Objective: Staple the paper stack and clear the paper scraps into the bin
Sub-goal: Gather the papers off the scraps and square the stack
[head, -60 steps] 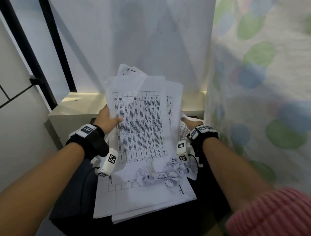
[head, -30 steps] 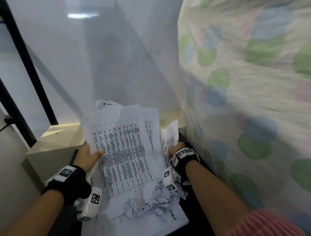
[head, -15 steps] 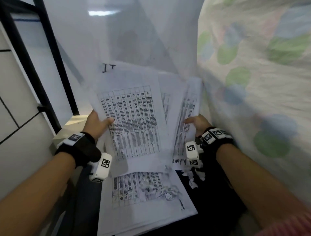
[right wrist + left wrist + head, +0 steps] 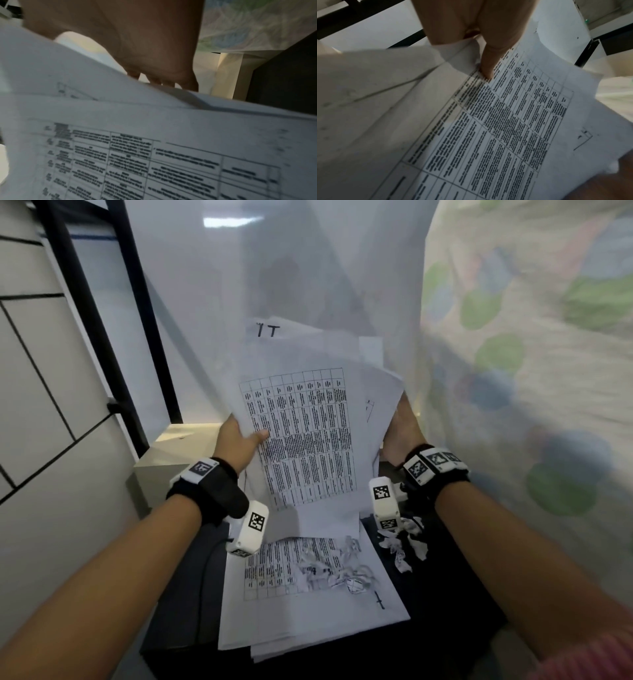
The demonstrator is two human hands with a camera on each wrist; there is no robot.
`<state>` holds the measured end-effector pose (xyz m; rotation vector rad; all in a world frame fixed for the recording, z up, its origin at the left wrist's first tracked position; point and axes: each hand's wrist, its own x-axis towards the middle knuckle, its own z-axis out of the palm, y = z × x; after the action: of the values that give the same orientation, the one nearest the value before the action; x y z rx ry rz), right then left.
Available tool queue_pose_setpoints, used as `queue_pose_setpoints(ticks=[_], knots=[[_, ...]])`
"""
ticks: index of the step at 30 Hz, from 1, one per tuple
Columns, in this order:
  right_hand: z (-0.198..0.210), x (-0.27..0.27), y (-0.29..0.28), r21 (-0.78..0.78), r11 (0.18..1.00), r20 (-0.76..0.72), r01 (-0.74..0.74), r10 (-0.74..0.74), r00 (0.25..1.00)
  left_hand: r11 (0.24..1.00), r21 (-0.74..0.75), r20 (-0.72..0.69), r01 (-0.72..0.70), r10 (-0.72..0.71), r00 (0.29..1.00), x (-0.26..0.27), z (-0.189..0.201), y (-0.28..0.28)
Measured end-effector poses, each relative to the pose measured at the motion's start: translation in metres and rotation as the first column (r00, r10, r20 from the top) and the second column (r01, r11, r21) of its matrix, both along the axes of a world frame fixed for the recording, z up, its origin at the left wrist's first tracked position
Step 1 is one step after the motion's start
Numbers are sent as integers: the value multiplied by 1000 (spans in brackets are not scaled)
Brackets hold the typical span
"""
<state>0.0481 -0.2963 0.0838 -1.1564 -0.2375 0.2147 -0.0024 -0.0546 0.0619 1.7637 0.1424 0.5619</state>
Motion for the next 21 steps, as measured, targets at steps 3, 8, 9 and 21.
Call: queue_pose_setpoints(ticks=[3, 8, 9, 21], knots=[[-4, 4, -11, -138, 989, 23, -55, 58, 998, 997, -74, 33, -8, 10, 999, 0, 9, 3], [13, 1, -8, -249, 960, 254, -128, 192, 948, 994, -108, 92, 35, -25, 995, 0, 32, 8], [18, 1, -9, -228, 965, 280, -133, 196, 940, 993, -114, 97, 18, -7, 995, 2, 33, 11], [13, 10, -3, -277, 947, 269, 163, -87, 959, 996, -75, 70, 46, -41, 997, -4, 30, 4]])
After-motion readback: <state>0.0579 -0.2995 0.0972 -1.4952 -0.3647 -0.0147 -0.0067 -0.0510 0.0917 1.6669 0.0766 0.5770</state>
